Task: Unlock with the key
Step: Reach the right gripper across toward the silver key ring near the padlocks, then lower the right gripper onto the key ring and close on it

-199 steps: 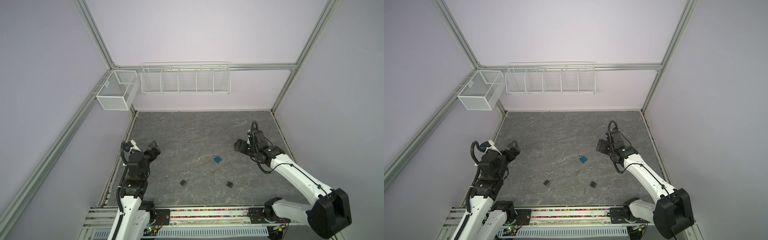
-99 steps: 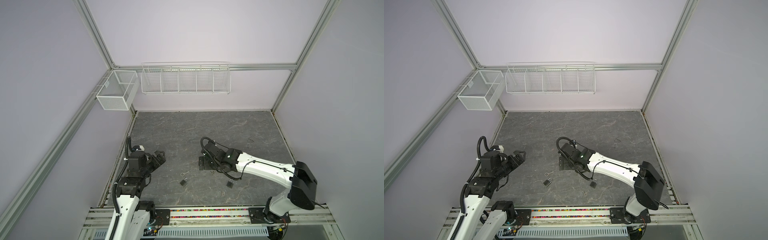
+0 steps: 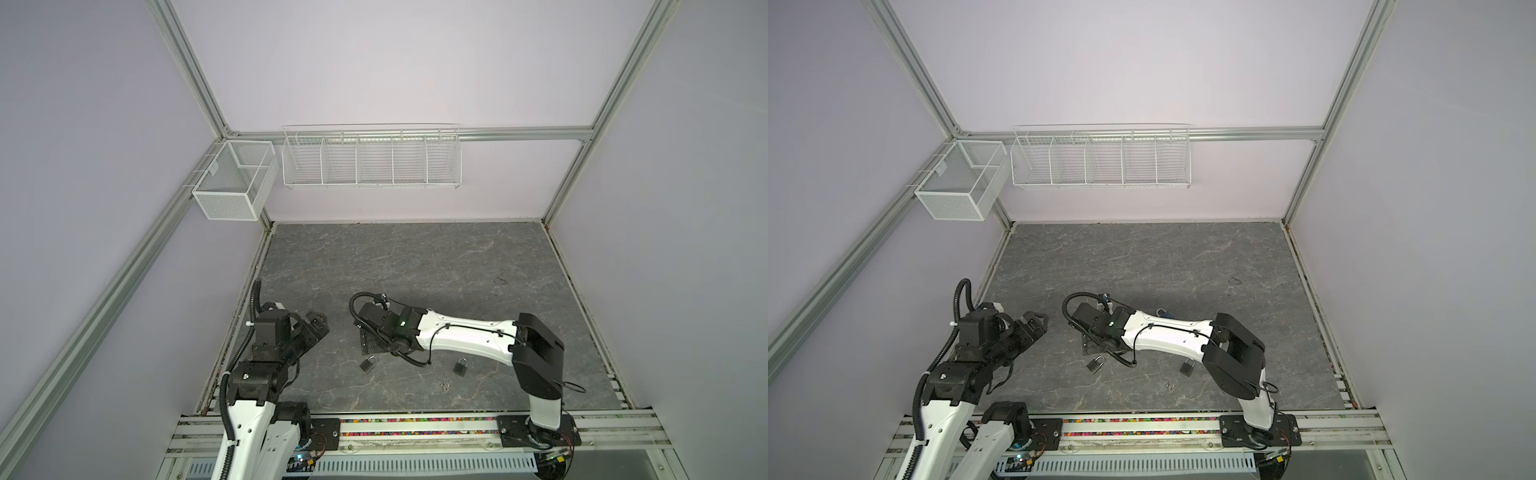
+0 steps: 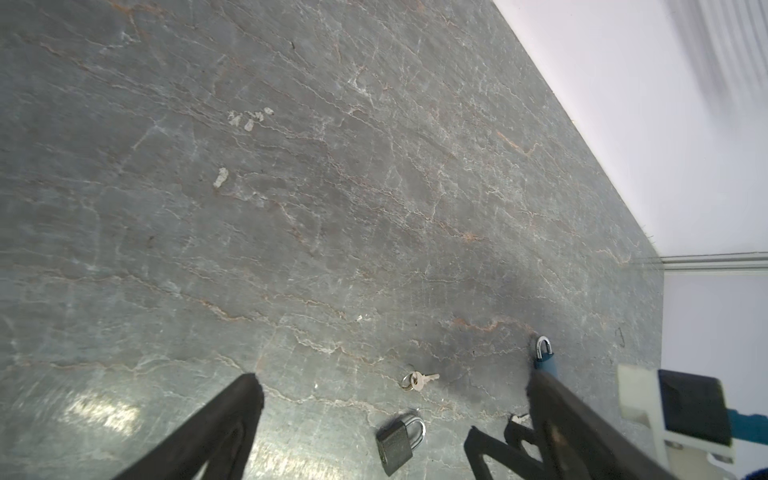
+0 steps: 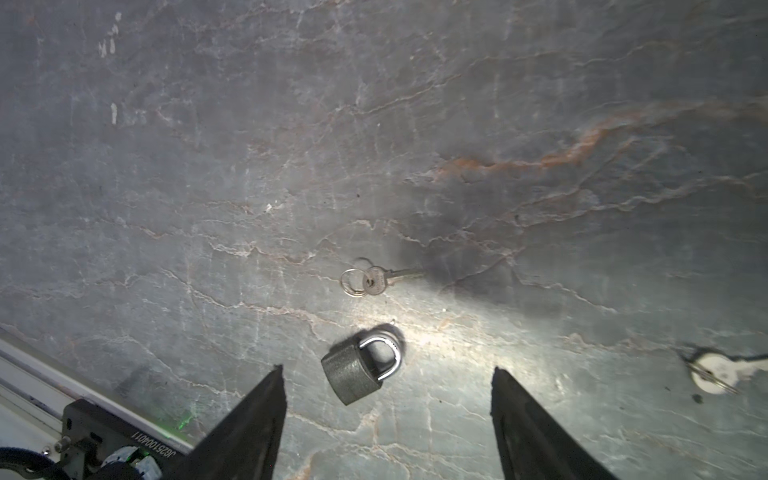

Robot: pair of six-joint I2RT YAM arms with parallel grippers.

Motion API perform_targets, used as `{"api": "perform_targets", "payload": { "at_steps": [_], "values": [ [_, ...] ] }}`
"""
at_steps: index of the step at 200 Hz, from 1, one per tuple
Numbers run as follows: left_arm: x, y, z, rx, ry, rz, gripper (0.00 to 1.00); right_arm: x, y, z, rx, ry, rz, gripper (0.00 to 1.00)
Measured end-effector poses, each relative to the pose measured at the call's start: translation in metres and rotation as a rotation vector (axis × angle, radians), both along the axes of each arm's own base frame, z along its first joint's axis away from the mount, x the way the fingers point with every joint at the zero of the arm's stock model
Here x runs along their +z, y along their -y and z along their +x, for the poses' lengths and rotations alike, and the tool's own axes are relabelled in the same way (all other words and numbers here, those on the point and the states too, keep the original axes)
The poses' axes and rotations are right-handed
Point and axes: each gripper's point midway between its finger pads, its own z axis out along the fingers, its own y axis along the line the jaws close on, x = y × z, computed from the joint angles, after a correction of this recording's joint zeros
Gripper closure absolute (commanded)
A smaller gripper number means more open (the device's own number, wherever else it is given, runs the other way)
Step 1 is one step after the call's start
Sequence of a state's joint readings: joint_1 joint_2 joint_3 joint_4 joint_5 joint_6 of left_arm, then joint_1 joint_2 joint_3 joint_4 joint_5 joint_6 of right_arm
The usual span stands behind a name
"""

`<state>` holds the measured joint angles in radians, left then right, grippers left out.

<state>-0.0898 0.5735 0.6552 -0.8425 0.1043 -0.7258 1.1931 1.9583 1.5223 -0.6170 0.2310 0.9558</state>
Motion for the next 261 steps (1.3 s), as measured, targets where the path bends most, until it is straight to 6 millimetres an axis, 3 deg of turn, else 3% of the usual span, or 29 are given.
{"api": "perform_targets", "payload": {
  "at_steps": [74,124,173,261],
  "values": [
    [0.0,-0.01,-0.006,0.078,-0.006,-0.001,0.0,-0.035,-0.027,-0.004,0.032,-0.011,-0.067,0.39],
    [0.001,-0.016,-0.009,0.121,-0.003,0.003,0.0,-0.044,-0.035,-0.002,0.04,-0.009,-0.099,0.4],
    [0.003,-0.021,-0.012,0.156,0.011,0.005,0.0,-0.06,-0.033,0.0,0.037,-0.005,-0.151,0.43],
    [0.004,-0.023,-0.01,0.179,0.016,-0.003,0.01,-0.066,-0.033,0.012,0.029,0.041,-0.216,0.47]
  ]
}}
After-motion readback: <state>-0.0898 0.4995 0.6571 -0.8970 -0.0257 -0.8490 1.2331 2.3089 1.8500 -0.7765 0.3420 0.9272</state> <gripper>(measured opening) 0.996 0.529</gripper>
